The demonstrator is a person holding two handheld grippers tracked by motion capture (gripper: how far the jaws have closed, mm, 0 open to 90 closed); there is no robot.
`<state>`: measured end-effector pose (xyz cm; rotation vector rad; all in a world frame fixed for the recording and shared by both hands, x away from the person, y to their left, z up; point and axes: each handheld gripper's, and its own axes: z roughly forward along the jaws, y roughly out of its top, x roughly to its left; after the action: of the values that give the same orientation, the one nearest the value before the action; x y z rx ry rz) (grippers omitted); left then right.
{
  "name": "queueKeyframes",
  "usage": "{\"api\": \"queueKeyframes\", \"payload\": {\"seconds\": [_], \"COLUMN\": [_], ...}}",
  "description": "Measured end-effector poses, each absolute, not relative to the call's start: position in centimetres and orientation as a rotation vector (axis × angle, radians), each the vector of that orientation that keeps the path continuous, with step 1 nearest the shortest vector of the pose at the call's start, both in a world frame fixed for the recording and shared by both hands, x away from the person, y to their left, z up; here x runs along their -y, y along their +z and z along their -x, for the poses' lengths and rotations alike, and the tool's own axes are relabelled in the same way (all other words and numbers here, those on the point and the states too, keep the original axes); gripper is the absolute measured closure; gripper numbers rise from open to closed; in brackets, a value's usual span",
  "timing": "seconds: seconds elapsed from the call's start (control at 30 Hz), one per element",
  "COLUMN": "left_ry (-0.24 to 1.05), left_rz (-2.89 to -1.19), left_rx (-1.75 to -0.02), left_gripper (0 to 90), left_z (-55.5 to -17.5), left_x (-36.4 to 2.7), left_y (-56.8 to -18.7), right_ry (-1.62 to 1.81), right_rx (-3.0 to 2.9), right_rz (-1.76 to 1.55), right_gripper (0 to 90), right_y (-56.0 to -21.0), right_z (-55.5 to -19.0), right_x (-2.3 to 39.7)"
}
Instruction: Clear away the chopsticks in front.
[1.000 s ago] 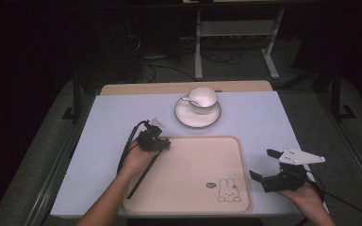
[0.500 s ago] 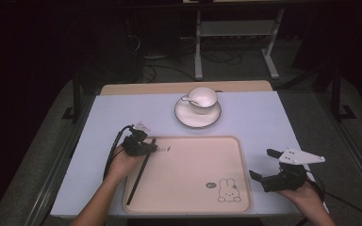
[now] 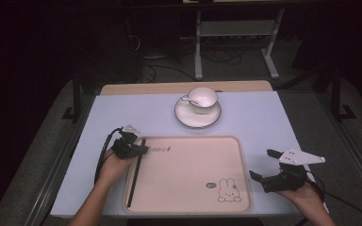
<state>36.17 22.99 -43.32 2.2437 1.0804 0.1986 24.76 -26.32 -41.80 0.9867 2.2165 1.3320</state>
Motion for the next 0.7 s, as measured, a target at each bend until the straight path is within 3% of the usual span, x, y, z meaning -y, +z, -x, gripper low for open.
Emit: {"api": "queueKeyframes", "payload": {"seconds": [0.2,0.37,0.7], "left_ry": [0.212,0.243,0.290], "left_rz": [-2.211,-2.174,-2.111], "left_rx": [-1.035,-0.953,-0.892], "left_gripper": [79.3,62.2,36.3], "left_z": [-35.8,-34.4,-31.5], "left_x": [-22.8,-23.2,-24.8], "left_y": [-42.6,-40.7,-39.7], "right_ry": [1.334,1.336,1.337], "right_rx": [-2.220,-2.218,-2.219], "right_rz": [-0.984,-0.985,-0.984], "right_gripper": [0.0,0.0,0.0], "right_y": [-41.8,-41.8,-41.8], "right_z": [-24.8,-24.7,-24.7], "right_x": [26.3,26.3,26.2]}}
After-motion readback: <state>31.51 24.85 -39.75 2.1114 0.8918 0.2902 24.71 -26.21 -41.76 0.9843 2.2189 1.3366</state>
